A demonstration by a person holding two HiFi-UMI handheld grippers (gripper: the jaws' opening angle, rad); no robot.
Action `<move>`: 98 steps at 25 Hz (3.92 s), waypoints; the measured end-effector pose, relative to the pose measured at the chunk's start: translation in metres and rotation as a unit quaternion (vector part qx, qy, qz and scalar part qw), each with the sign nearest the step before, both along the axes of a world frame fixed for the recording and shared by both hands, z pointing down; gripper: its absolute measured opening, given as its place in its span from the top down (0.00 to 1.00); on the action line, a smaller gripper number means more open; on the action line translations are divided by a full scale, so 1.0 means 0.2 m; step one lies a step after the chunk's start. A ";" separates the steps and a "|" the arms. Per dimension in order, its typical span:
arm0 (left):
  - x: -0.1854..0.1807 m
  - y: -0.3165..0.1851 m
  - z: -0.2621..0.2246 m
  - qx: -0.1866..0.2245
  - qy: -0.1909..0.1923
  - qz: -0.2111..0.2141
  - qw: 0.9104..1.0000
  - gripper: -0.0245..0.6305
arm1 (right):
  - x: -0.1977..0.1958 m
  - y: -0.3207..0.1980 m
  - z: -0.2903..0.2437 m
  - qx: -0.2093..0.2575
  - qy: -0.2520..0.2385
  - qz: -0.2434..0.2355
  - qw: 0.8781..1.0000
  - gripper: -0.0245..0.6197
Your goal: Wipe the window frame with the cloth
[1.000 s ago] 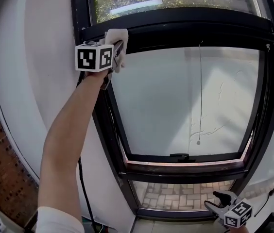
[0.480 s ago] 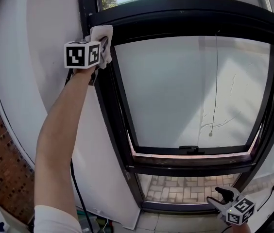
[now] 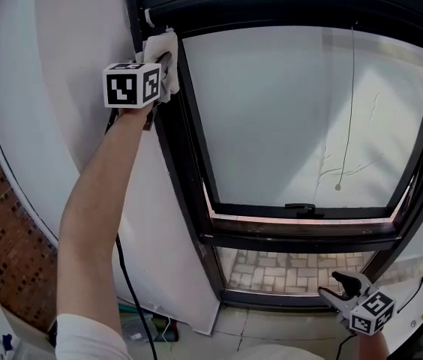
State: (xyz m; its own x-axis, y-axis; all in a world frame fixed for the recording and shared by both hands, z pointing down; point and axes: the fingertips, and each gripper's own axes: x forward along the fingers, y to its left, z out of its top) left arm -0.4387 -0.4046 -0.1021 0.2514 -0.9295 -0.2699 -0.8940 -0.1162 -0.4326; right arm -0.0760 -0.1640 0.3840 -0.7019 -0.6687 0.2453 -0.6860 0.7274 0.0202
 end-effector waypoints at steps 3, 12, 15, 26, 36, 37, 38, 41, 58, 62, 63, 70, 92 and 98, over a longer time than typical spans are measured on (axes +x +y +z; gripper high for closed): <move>-0.01 0.00 0.10 -0.008 -0.007 -0.003 1.000 0.80 | -0.02 -0.01 0.01 0.000 -0.001 -0.004 1.000 0.62; -0.06 -0.01 0.51 -0.040 -0.002 -0.018 0.999 0.80 | -0.10 0.01 0.02 0.002 -0.002 -0.020 1.000 0.62; -0.08 -0.02 0.63 -0.055 0.014 -0.021 0.998 0.80 | -0.13 0.01 0.02 0.003 0.000 -0.026 1.000 0.62; -0.12 -0.04 1.17 -0.095 0.064 -0.032 0.993 0.80 | -0.15 0.06 0.00 0.001 0.010 -0.022 1.000 0.62; -0.17 -0.07 1.71 -0.108 0.063 -0.060 0.990 0.80 | -0.13 0.08 0.02 -0.008 0.016 -0.009 1.000 0.62; -0.16 -0.06 1.77 -0.114 0.069 -0.057 0.989 0.80 | -0.12 0.08 0.02 -0.008 0.018 -0.008 1.000 0.62; -0.15 -0.05 1.83 -0.122 0.075 -0.053 0.988 0.80 | -0.12 0.08 0.02 -0.009 0.020 -0.007 1.000 0.62; -0.13 -0.05 2.00 -0.140 0.082 -0.048 0.986 0.80 | -0.14 0.07 0.02 -0.010 0.025 -0.007 1.000 0.62; -0.18 -0.06 2.92 -0.220 0.094 -0.066 0.969 0.80 | -0.21 0.07 0.05 -0.028 0.087 -0.015 0.996 0.62; -0.16 -0.06 2.97 -0.212 0.101 -0.074 0.969 0.80 | -0.18 0.08 0.06 -0.036 0.091 -0.009 0.995 0.62; -0.15 -0.06 2.98 -0.212 0.106 -0.077 0.969 0.80 | -0.17 0.08 0.07 -0.038 0.091 -0.008 0.995 0.62; 0.03 -0.01 3.07 -0.236 0.144 -0.066 0.959 0.81 | -0.06 0.10 0.09 -0.045 0.082 0.002 0.996 0.62; 1.44 0.04 3.17 -0.283 0.122 0.027 0.951 0.81 | 0.88 0.29 0.13 -0.051 0.032 0.091 0.994 0.63; 1.90 0.08 3.17 -0.287 0.115 0.055 0.949 0.80 | 1.15 0.33 0.17 -0.054 0.017 0.107 0.993 0.63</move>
State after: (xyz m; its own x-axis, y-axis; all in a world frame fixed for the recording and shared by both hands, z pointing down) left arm -0.0593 -0.3889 0.5324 0.3521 -0.9114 0.2129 -0.9258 -0.3726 -0.0641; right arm 0.1550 -0.0973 0.4183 -0.5362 -0.7704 0.3449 -0.8255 0.5639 -0.0239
